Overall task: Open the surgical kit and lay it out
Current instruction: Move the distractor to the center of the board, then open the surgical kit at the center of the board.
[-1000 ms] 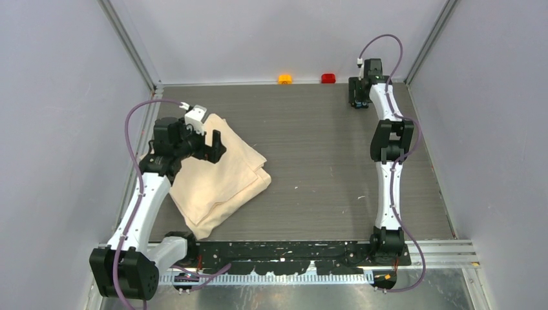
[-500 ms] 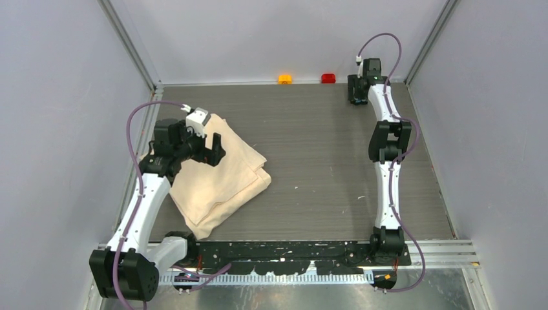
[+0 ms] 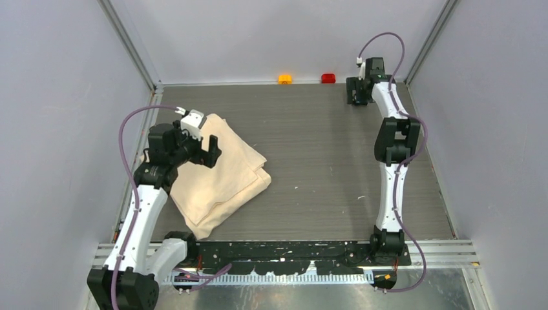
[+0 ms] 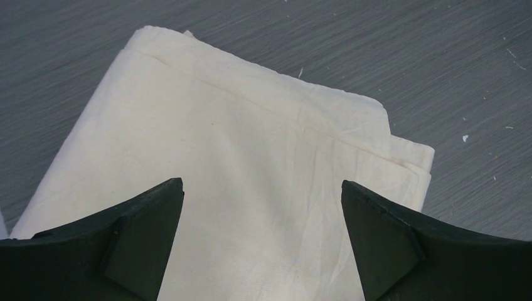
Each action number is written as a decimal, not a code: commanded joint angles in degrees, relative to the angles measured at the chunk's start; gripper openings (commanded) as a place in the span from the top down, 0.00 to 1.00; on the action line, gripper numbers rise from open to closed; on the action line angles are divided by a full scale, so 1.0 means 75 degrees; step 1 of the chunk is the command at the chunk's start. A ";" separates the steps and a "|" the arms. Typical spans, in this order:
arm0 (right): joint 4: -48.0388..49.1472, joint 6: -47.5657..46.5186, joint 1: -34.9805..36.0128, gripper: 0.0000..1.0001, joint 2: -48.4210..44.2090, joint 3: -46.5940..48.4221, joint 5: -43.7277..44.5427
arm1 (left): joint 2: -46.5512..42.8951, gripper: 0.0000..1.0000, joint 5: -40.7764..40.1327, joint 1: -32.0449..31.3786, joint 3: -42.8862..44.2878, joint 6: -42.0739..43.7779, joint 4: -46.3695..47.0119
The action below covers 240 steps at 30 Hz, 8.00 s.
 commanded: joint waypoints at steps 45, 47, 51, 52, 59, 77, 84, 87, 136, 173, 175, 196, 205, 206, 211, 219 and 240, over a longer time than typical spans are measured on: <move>0.2173 0.0022 0.7796 0.29 -0.5942 -0.8175 -0.2125 | 0.7220 0.02 -0.1656 0.2181 0.4898 0.0381 -0.1260; 0.2183 0.0202 0.7791 0.31 -0.5742 -0.7993 -0.1981 | 0.7278 0.03 -0.1459 0.2173 0.4782 0.0472 -0.1352; 0.2195 0.0504 0.7794 0.34 -0.5474 -0.7697 -0.1527 | 0.7288 0.04 -0.0993 0.2186 0.4636 0.0533 -0.1470; 0.2203 0.0566 0.7801 0.34 -0.5447 -0.7653 -0.1412 | 0.7304 0.04 -0.0829 0.2211 0.4629 0.0534 -0.1493; 0.2308 0.1189 0.7705 0.36 -0.5210 -0.7303 -0.0309 | 0.7600 0.03 -0.0110 0.2443 0.4882 0.0385 -0.1717; 0.1695 0.0789 0.5987 0.37 -0.5251 -0.6837 -0.0398 | 0.7342 0.16 0.1734 0.2467 0.3823 -0.1016 -0.1656; 0.1411 0.0249 0.4641 0.36 -0.5622 -0.6987 -0.0561 | 0.6883 0.18 0.2223 0.1509 0.3278 -0.2024 -0.1091; 0.1216 0.0045 0.4097 0.36 -0.5922 -0.7095 -0.0593 | 0.6698 0.17 0.2455 0.0827 0.3015 -0.2685 -0.0545; 0.0337 -0.4193 0.7643 0.29 -0.9725 -1.1684 0.0859 | 0.6728 0.00 0.1941 -0.0751 0.3388 -0.1714 -0.0574; 0.1118 -0.4600 0.2274 0.17 -0.8020 -0.8356 0.1503 | 0.5315 0.00 0.2343 -0.0745 0.1617 -0.3618 0.1369; 0.0711 -0.4339 0.2317 0.17 -0.8614 -0.8673 0.1103 | 0.5277 0.00 0.2305 -0.0748 0.1659 -0.3612 0.1333; 0.1030 -0.3180 0.5416 0.16 -0.8695 -1.0540 0.0736 | 0.4752 0.00 0.1238 -0.0750 0.1235 -0.2313 0.1114; 0.1429 -0.3744 0.5236 0.26 -0.7236 -0.9720 0.1713 | 0.5323 0.00 0.1378 -0.0866 0.1339 -0.2442 0.1219; 0.1447 -0.3731 0.5127 0.26 -0.7159 -0.9598 0.1698 | 0.5358 0.00 0.1354 -0.0884 0.1362 -0.2442 0.1244; 0.1460 -0.3634 0.4966 0.27 -0.6823 -0.9032 0.1693 | 0.5724 0.00 0.1220 -0.0898 0.1671 -0.2576 0.1258; 0.1301 -0.3204 0.4974 0.28 -0.6362 -0.8363 0.1446 | 0.6689 0.06 0.0975 -0.0898 0.2931 -0.2583 0.0961; 0.0260 -0.2048 0.3948 0.18 -0.8958 -0.8397 0.0444 | 0.6474 0.00 0.0184 -0.0950 0.5275 -0.1740 0.0679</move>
